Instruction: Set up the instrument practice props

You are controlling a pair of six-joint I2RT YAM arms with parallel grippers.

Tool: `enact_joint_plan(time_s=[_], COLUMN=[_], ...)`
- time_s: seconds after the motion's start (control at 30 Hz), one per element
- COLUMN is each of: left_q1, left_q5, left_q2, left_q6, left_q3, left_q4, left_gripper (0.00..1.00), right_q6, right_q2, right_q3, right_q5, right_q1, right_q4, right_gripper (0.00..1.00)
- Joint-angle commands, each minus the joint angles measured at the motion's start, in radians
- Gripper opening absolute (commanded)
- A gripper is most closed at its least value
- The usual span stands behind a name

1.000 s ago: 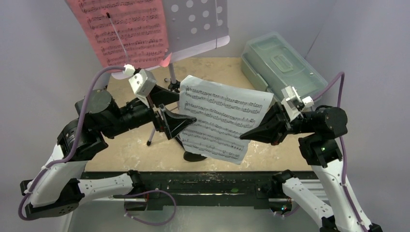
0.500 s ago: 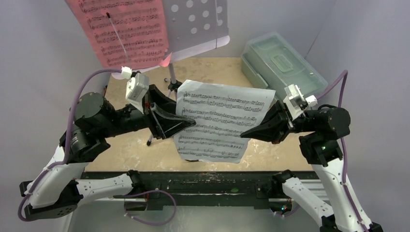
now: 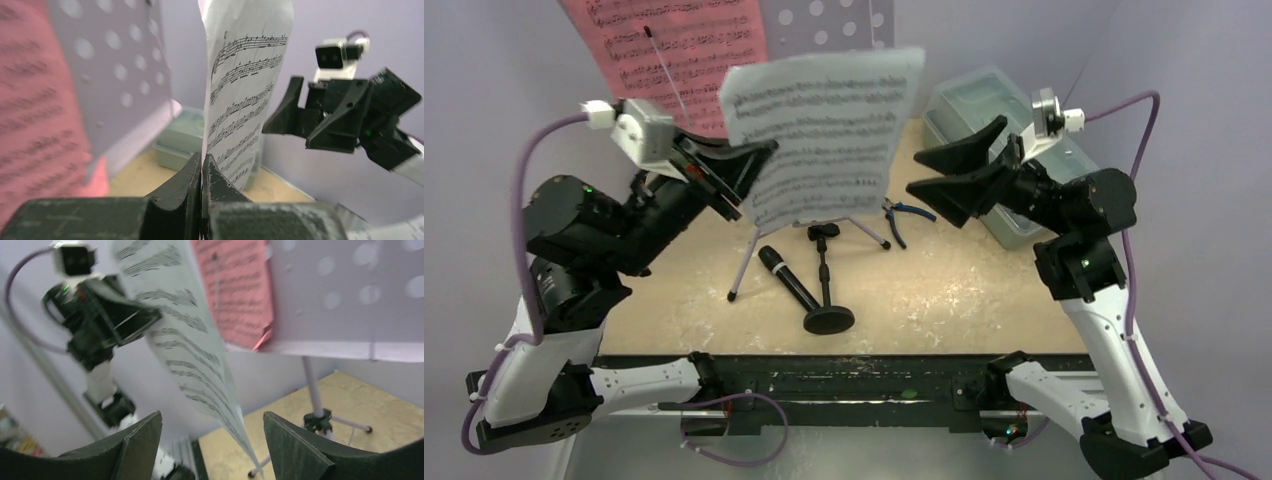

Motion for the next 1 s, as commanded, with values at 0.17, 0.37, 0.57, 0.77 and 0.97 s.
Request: enact_joint_plan(time_s=[0.17, 0.37, 0.57, 0.77, 0.97], left_q1=[0.002, 0.001, 0.002, 0.001, 0.002], left_q5=[-0.426, -0.461, -0.427, -0.415, -0.458], left_q2=[0.119, 0.201, 0.266, 0.309, 0.325], left_q6=[0.260, 0.336, 0.346, 0.371, 0.439], left_q3=[0.253, 0.301, 0.344, 0.379, 0.355], left_q4=[0.209, 0.306, 0.350, 0.348, 0.397], left_gripper=[0.00, 0.00, 0.00, 0.00, 0.00], right_q6=[0.134, 0.164, 0.182, 0.196, 0.191], right_q2=[0.224, 0.387, 0.508, 0.620, 0.669], right_q3=[0.314, 0.490, 0.640, 0.761, 0.789], right_q5=[0.381, 0.394, 0.416, 0.395, 0.387], right_q1=[-0.002, -0.001, -0.001, -0.002, -0.001], right_q4=[-0.005, 0.026, 0.040, 0.010, 0.021], right_gripper=[0.78, 0.69, 0.58, 0.48, 0.36])
